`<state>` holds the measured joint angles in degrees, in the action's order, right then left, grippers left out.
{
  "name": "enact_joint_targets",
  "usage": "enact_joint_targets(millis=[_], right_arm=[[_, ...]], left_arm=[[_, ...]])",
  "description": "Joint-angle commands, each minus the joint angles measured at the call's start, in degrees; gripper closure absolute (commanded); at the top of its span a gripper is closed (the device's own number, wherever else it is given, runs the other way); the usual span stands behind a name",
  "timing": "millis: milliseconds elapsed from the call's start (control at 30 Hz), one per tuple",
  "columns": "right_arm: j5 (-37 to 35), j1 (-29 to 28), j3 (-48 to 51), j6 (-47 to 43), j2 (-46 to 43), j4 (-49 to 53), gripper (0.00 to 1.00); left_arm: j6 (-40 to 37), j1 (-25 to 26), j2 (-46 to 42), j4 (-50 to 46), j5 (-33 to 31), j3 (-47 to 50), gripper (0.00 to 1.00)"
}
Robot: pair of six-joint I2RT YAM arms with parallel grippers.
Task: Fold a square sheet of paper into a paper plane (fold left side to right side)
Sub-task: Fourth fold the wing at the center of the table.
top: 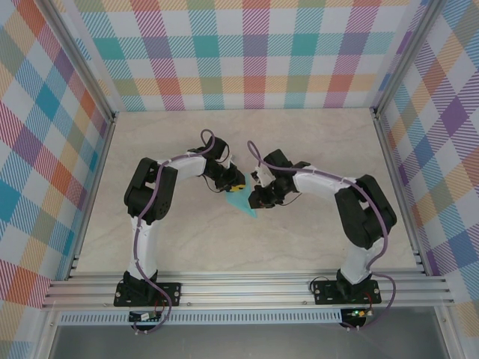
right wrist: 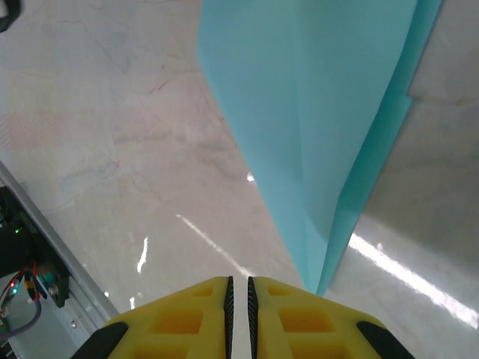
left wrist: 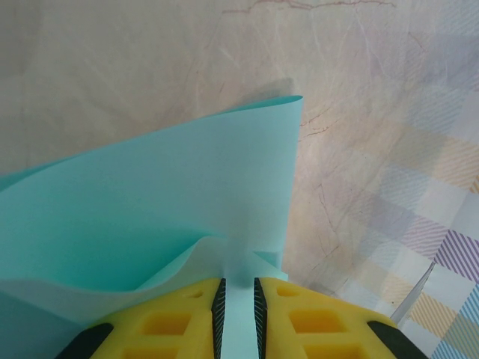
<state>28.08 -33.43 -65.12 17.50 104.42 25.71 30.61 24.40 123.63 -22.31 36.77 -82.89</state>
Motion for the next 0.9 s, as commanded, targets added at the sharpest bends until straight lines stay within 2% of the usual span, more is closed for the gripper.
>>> enact_joint_targets(millis=[0,200,533,733,867], right_arm=[[0.4,0.0,-3.0,2.8,5.2,-4.3,0.86],[-2.6,0.0,-3.5,2.4,10.2,-1.0,0.86],[-4.9,0.0,2.8,2.3,11.5,1.8,0.89],[-5.6,0.0,2.3,2.5,12.6,2.0,0.92],[-5.8,0.0,1.6,3.0,13.0,1.9,0.94]], left_arm=[[-0.7,-0.1,1.0,-3.9,-4.9,2.2,0.8],[-1.6,-0.2,0.6,-4.8,-5.3,1.7,0.8],[-2.5,-2.5,-0.7,-5.2,-1.7,-1.1,0.78],[-2.0,-4.6,-6.6,-5.6,1.3,-3.0,0.77],[-1.4,-4.4,-12.7,-4.6,1.8,0.1,0.78]])
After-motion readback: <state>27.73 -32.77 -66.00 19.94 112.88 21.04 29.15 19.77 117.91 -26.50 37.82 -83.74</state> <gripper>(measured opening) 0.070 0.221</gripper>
